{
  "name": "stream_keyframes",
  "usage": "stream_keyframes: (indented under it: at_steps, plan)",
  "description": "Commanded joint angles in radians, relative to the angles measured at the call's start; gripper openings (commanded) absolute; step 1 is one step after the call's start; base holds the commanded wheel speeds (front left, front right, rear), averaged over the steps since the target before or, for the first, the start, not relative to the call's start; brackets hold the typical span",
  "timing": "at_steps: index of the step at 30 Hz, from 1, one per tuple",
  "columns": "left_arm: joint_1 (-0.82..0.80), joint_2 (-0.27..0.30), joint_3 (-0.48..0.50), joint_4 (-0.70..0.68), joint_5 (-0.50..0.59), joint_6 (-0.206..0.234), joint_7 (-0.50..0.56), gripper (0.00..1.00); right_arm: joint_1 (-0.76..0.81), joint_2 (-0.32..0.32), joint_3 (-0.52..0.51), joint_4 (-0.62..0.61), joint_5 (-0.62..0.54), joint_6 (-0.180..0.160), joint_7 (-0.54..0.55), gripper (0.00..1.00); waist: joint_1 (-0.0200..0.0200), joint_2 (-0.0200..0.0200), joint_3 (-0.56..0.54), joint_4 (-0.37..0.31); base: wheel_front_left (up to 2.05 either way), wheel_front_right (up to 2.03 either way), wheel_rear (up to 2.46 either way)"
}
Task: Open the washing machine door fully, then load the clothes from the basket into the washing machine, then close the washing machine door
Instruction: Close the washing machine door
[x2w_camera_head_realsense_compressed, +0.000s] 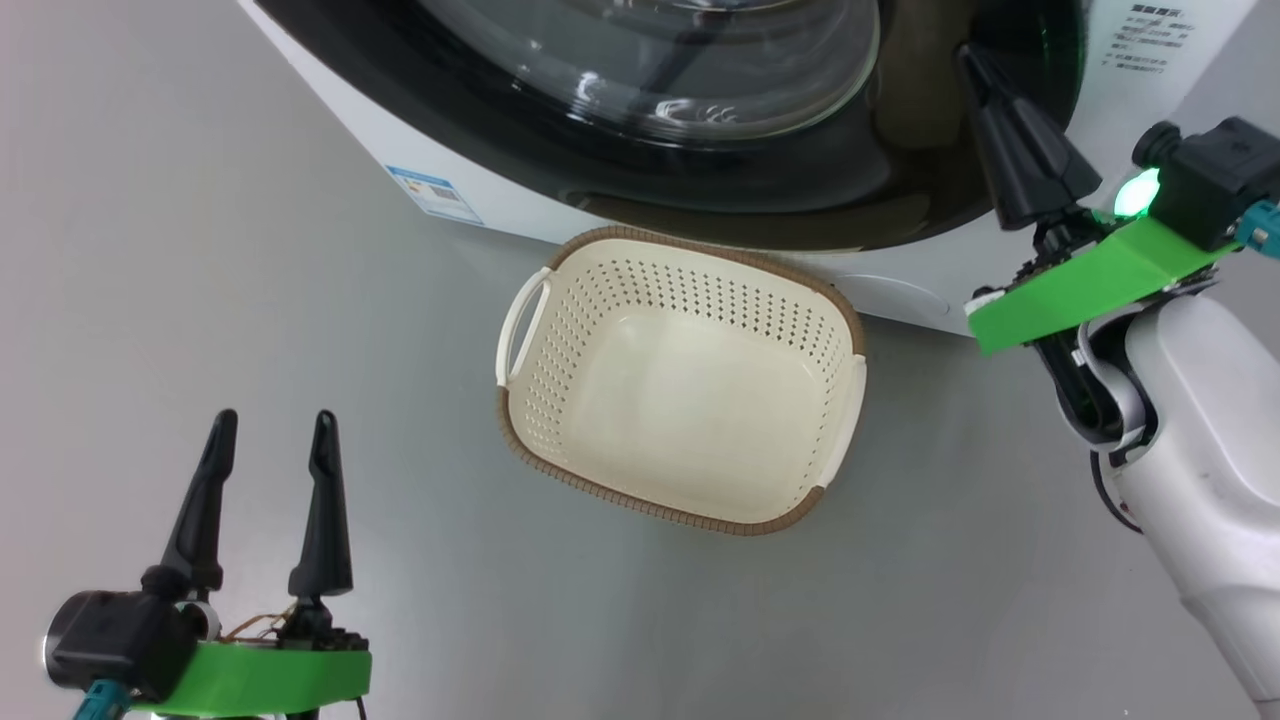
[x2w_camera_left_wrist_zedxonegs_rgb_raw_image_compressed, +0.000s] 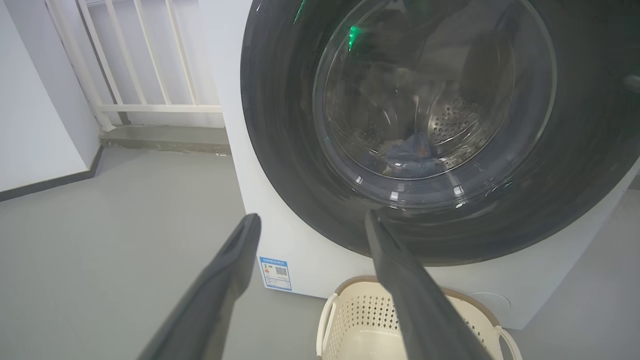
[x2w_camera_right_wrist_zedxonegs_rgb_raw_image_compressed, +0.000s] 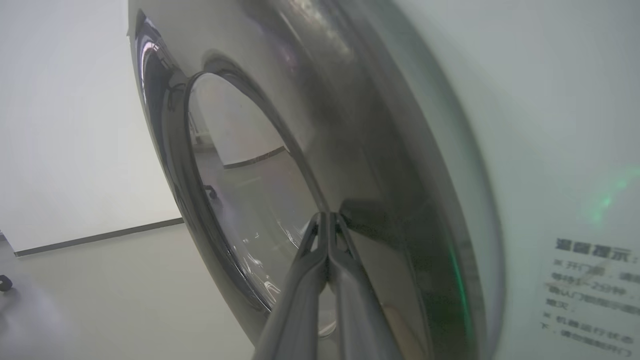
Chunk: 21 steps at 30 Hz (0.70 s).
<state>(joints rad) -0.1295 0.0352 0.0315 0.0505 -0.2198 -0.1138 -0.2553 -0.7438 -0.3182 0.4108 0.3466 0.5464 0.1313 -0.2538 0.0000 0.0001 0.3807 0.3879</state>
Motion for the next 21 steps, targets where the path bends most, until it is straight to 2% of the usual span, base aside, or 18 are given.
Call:
stream_keyframes:
  at_steps: [1, 14, 21]
  plan:
    - [-0.025, 0.015, 0.028, -0.03, -0.012, 0.005, -0.006, 1.0, -0.019, 0.006, -0.003, -0.014, -0.003, -0.001, -0.008, 0.0, 0.0, -0.0001, 0.01, 0.009, 0.0, 0.0, 0.0]
    - [-0.037, 0.015, 0.014, -0.034, -0.011, 0.005, -0.006, 1.0, -0.074, 0.029, -0.083, 0.031, -0.041, -0.001, -0.008, 0.0, 0.0, -0.0001, 0.03, 0.024, 0.0, 0.0, 0.0]
    - [-0.039, 0.015, 0.014, -0.022, -0.005, 0.004, -0.006, 1.0, -0.064, 0.042, -0.054, 0.032, -0.028, -0.001, -0.008, 0.0, 0.0, -0.0001, 0.017, 0.019, 0.0, 0.0, 0.0]
